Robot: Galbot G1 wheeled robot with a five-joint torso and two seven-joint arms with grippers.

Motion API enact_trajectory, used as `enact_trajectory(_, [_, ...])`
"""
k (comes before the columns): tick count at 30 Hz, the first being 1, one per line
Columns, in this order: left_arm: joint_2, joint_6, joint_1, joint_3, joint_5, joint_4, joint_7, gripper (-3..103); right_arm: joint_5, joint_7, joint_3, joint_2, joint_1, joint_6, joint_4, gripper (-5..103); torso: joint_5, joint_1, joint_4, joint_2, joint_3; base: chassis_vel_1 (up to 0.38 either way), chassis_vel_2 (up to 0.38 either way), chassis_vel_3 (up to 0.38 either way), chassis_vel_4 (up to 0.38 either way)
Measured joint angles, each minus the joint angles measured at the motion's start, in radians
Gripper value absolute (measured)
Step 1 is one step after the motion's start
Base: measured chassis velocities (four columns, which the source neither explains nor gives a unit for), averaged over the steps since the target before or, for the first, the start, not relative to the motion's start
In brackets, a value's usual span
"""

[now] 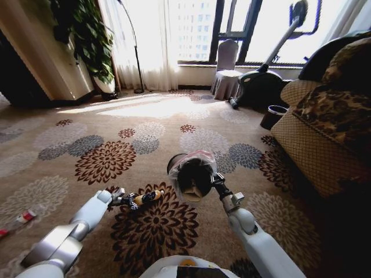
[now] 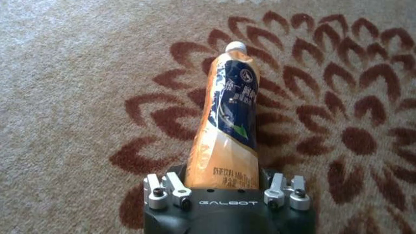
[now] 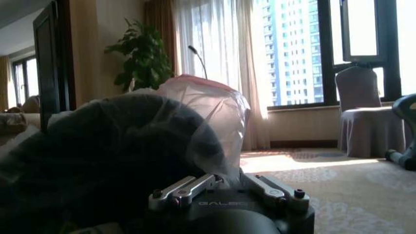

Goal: Pick up the trash from the ground and place it into the trash bin.

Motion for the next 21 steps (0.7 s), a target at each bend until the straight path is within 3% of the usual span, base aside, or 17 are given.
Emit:
enact_trajectory(1, [0.000, 0.002, 0.003, -0.001, -0.009, -0.001, -0.001, 70, 0.000, 0.000, 0.000, 0.001, 0.000, 0.000, 0.000, 0, 0.0006, 0.000, -0.0001, 0.000, 0.000, 0.000, 0.000, 0.000, 0.000])
enact_trajectory(2, [0.001, 0.005, 0.012, -0.002, -0.029, -0.006, -0.005, 61, 0.000, 0.000, 0.000, 0.002, 0.002, 0.000, -0.001, 0, 0.0004, 0.000, 0.0000, 0.000, 0.000, 0.000, 0.000, 0.000, 0.000])
enact_trajectory(4, [0.003, 0.005, 0.019, -0.003, -0.040, -0.011, -0.008, 61, 0.000, 0.000, 0.000, 0.002, 0.003, 0.000, -0.001, 0, -0.0003, 0.000, 0.0001, 0.000, 0.000, 0.000, 0.000, 0.000, 0.000])
enact_trajectory(12, [0.036, 0.020, 0.092, -0.052, -0.139, -0.118, -0.018, 42, 0.000, 0.000, -0.005, 0.002, 0.012, 0.000, -0.005, 0, 0.0000, 0.000, -0.0001, 0.000, 0.000, 0.000, 0.000, 0.000, 0.000])
enact_trajectory(14, [0.063, 0.045, 0.145, -0.082, -0.247, -0.221, -0.031, 42, 0.001, 0.000, -0.009, 0.002, 0.027, 0.001, -0.019, 0, 0.0000, 0.000, -0.0002, 0.000, 0.000, 0.000, 0.000, 0.000, 0.000])
enact_trajectory(15, [0.093, 0.076, 0.228, -0.119, -0.400, -0.354, -0.079, 42, 0.003, -0.001, -0.015, 0.002, 0.049, 0.009, -0.041, 0, 0.0003, 0.000, -0.0005, 0.000, 0.000, 0.000, 0.000, 0.000, 0.000])
enact_trajectory(16, [0.093, 0.076, 0.228, -0.119, -0.400, -0.354, -0.079, 42, 0.003, -0.001, -0.015, 0.002, 0.049, 0.009, -0.041, 0, 0.0003, 0.000, -0.0005, 0.000, 0.000, 0.000, 0.000, 0.000, 0.000])
enact_trajectory(18, [0.118, 0.093, 0.335, -0.170, -0.573, -0.488, -0.162, 42, 0.003, -0.001, -0.018, 0.004, 0.082, 0.022, -0.078, 0, 0.0001, 0.000, 0.0006, 0.000, 0.000, 0.000, 0.000, 0.000, 0.000])
enact_trajectory(19, [0.118, 0.093, 0.335, -0.170, -0.573, -0.488, -0.162, 42, 0.003, -0.001, -0.018, 0.004, 0.082, 0.022, -0.078, 0, 0.0001, 0.000, 0.0006, 0.000, 0.000, 0.000, 0.000, 0.000, 0.000])
enact_trajectory(21, [0.123, 0.120, 0.425, -0.217, -0.786, -0.659, -0.269, 42, 0.009, 0.000, 0.007, 0.009, 0.102, 0.046, -0.110, 0, 0.0008, 0.000, 0.0015, 0.000, 0.000, 0.000, 0.000, 0.000, 0.000])
